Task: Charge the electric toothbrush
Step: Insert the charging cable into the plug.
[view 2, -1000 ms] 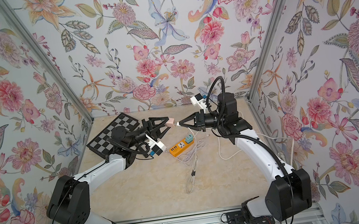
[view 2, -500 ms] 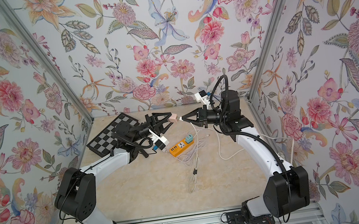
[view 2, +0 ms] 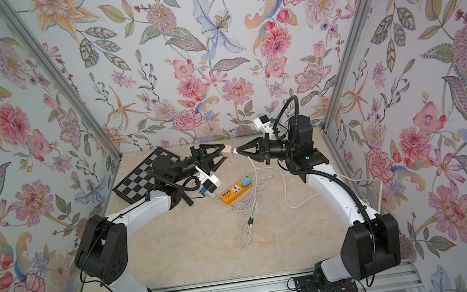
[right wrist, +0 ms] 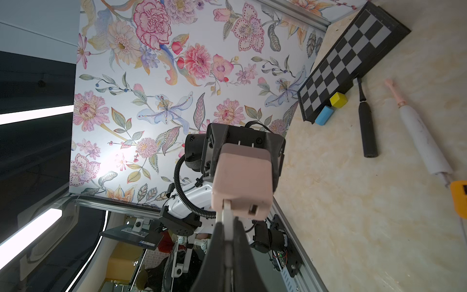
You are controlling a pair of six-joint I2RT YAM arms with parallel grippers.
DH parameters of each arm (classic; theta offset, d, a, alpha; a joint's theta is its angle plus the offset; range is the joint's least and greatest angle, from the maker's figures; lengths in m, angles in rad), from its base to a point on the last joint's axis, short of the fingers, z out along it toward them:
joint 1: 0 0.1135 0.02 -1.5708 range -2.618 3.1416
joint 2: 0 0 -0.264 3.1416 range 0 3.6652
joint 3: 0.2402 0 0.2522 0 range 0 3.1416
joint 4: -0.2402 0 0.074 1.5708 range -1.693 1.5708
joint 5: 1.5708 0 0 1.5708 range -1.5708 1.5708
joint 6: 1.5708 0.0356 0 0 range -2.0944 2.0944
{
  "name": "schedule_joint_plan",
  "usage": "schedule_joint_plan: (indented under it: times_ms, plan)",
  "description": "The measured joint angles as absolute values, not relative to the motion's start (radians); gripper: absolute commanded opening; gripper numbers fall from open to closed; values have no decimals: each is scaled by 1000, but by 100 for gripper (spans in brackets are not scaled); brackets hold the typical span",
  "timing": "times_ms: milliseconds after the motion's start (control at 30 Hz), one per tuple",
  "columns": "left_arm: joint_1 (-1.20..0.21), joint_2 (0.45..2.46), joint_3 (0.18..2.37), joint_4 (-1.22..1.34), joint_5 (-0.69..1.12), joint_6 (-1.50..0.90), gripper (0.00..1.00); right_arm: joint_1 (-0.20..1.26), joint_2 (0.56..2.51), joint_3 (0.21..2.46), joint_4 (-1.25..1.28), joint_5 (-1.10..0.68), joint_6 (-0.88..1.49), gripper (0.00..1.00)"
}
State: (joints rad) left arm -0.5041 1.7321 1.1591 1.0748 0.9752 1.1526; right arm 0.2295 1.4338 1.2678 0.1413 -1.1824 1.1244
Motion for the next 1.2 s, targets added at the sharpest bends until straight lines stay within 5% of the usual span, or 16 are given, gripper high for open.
schedule_joint_plan:
  times_ms: [633, 967, 1200]
  plan:
    - [-505, 1731, 1163, 1018, 951, 1199, 0, 255, 1438, 1333, -46, -1090, 1036, 0]
    - [-522, 1684, 1296, 553, 878, 1535, 0, 271, 1471, 1374, -121, -1020, 985, 0]
    - [-560, 1667, 1199, 698, 783, 1415, 0, 269, 1427, 1324, -93, -957, 1016, 0]
